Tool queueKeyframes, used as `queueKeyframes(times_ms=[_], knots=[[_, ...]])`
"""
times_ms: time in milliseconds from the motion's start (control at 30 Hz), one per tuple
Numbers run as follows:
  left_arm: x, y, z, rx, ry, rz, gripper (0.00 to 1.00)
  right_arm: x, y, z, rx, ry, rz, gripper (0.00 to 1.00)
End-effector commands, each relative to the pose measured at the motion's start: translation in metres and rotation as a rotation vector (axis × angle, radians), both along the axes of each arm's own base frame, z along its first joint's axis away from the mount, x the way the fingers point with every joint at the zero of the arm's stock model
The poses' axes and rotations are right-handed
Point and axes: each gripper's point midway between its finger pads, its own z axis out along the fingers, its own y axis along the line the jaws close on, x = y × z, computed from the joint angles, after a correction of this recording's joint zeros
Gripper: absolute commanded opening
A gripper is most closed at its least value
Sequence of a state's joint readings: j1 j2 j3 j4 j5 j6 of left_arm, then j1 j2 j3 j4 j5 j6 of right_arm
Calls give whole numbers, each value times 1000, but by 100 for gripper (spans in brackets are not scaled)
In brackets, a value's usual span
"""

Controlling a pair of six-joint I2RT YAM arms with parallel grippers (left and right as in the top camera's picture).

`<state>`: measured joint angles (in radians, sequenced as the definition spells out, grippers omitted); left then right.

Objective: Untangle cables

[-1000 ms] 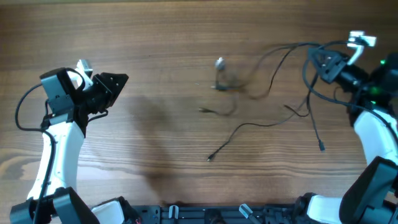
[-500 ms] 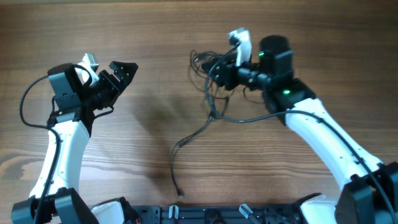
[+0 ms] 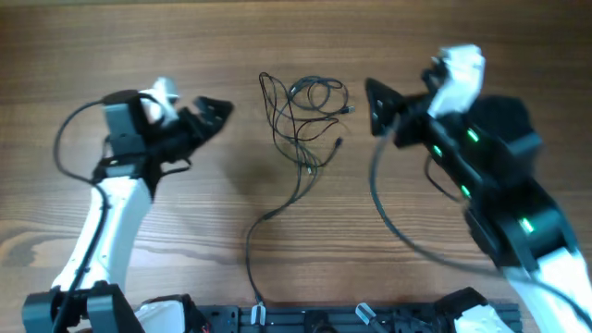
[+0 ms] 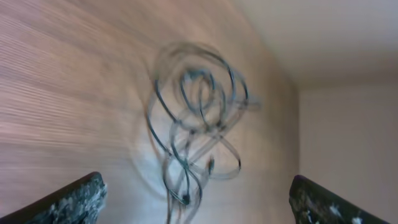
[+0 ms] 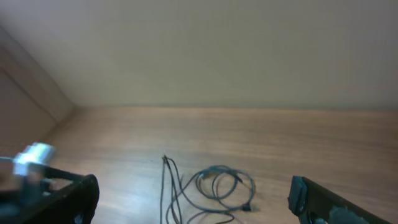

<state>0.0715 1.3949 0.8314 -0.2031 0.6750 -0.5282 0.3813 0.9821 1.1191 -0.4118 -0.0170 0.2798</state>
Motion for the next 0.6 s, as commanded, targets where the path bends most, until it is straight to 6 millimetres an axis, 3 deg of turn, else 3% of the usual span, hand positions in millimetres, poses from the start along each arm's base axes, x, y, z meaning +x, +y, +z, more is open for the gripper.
queueKeyframes(times_ms=[0, 33, 100, 167, 267, 367, 467, 500, 533, 567], knots=[[-10, -30, -22, 176, 21, -58, 98, -27, -16, 22, 23, -47, -32, 100], [-7, -39, -29, 258, 3, -49, 98, -34, -19, 25, 25, -53, -31, 100], [5, -53, -31, 328, -61, -38, 85, -38, -21, 25, 24, -49, -31, 100], [28, -72, -29, 329, -164, -37, 77, -40, -20, 13, 8, -4, -23, 100], [47, -81, -60, 329, -174, -41, 70, -36, -19, -4, -18, 60, -24, 100], [59, -85, -74, 321, -197, -37, 66, -30, -16, -13, -30, 86, -25, 100], [58, -103, -90, 315, -204, -77, 60, -19, -12, -28, -49, 135, -25, 100], [56, -111, -95, 315, -203, -95, 54, -14, -10, -34, -55, 152, -25, 100], [54, -116, -98, 316, -200, -107, 27, -10, -8, -39, -47, 173, -31, 100], [52, -118, -100, 316, -197, -113, 11, -7, -6, -45, -18, 203, -41, 100]])
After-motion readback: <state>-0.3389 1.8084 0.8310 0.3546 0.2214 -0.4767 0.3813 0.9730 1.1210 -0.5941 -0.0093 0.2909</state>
